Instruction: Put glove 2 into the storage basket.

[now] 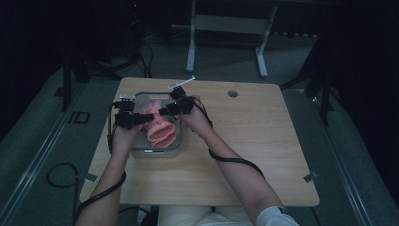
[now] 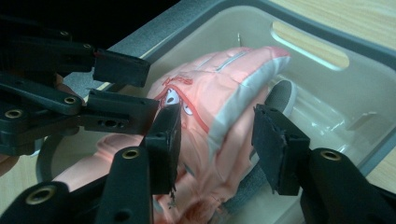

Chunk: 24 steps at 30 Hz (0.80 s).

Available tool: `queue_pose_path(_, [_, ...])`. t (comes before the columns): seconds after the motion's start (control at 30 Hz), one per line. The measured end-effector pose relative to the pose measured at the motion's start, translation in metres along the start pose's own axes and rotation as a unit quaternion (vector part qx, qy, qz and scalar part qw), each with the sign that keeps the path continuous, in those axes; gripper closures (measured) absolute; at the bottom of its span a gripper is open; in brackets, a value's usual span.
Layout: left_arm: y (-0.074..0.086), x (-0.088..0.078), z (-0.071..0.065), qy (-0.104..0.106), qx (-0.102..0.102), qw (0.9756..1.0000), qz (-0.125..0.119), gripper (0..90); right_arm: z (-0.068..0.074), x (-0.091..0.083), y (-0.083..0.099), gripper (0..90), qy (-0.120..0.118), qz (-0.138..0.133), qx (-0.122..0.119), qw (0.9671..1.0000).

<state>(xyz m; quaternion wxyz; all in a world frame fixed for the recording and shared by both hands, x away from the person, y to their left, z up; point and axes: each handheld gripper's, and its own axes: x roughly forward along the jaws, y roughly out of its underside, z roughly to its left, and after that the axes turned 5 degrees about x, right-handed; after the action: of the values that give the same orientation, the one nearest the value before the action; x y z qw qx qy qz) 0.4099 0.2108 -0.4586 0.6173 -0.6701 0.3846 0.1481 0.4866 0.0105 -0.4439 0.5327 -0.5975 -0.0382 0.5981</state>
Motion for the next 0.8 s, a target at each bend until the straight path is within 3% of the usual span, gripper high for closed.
queue_pose_path(0.2, [-0.003,-0.015,-0.018,-0.002,0.039,0.9991,-0.016,39.1,0.001,-0.012,0.000,48.5,-0.007,-0.007,-0.005,0.9999])
queue_pose_path(0.4, [-0.002,-0.023,-0.037,0.027,0.058,0.9976,-0.027,39.1,0.000,-0.032,0.006,46.3,-0.005,-0.022,-0.015,0.9996])
queue_pose_path(0.53, [-0.002,-0.025,-0.048,0.049,0.057,0.9964,-0.039,39.1,-0.002,-0.043,0.011,37.9,-0.016,-0.026,-0.018,0.9994])
queue_pose_path(0.63, [-0.001,-0.026,-0.063,0.052,0.078,0.9946,-0.045,39.0,-0.003,-0.049,0.018,32.9,-0.021,-0.024,-0.030,0.9990])
queue_pose_path(0.8, [0.000,-0.028,-0.080,0.052,0.098,0.9926,-0.050,37.0,-0.013,-0.066,0.027,26.3,-0.029,-0.039,-0.026,0.9985])
